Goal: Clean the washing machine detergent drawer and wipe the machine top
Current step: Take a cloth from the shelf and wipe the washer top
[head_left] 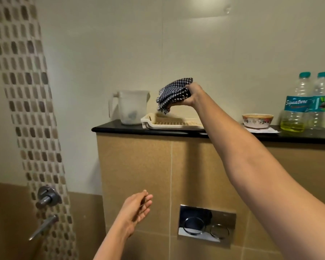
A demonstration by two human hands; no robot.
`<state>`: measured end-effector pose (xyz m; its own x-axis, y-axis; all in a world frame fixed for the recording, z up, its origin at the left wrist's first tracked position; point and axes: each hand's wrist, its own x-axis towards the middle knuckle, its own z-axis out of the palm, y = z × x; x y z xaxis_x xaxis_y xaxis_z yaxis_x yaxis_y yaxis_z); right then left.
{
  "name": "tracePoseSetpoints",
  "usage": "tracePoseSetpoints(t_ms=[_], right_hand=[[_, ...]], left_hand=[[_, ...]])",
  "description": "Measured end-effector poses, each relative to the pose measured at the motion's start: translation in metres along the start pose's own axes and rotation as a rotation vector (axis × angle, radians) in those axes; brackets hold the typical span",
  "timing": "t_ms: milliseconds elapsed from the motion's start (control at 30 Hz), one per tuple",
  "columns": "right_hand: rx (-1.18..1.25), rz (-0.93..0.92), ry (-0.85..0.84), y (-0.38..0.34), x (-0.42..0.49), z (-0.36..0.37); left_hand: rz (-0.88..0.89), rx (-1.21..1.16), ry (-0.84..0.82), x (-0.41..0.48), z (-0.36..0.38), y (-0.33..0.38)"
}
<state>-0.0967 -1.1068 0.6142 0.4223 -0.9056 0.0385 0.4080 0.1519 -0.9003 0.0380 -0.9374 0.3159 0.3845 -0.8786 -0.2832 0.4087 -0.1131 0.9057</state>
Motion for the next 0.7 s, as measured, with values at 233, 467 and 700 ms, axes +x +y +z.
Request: tracePoseSetpoints(t_ms=[233, 467, 700], right_hand=[[-0.042, 0.22, 0.183, 0.033, 0.051, -0.052], [-1.546, 0.095, 0.389, 0.025, 0.053, -0.073], [-1.697, -0.299, 0.574, 0.034, 0.044, -0.082]], left_hand=[[-0.012, 0.059, -0.016, 0.02, -0.011, -0.003], [-0.035, 0.128, -0.004, 0.026, -0.009, -0.015], [0.034, 0.217, -0.037, 0.019, 0.015, -0.019]])
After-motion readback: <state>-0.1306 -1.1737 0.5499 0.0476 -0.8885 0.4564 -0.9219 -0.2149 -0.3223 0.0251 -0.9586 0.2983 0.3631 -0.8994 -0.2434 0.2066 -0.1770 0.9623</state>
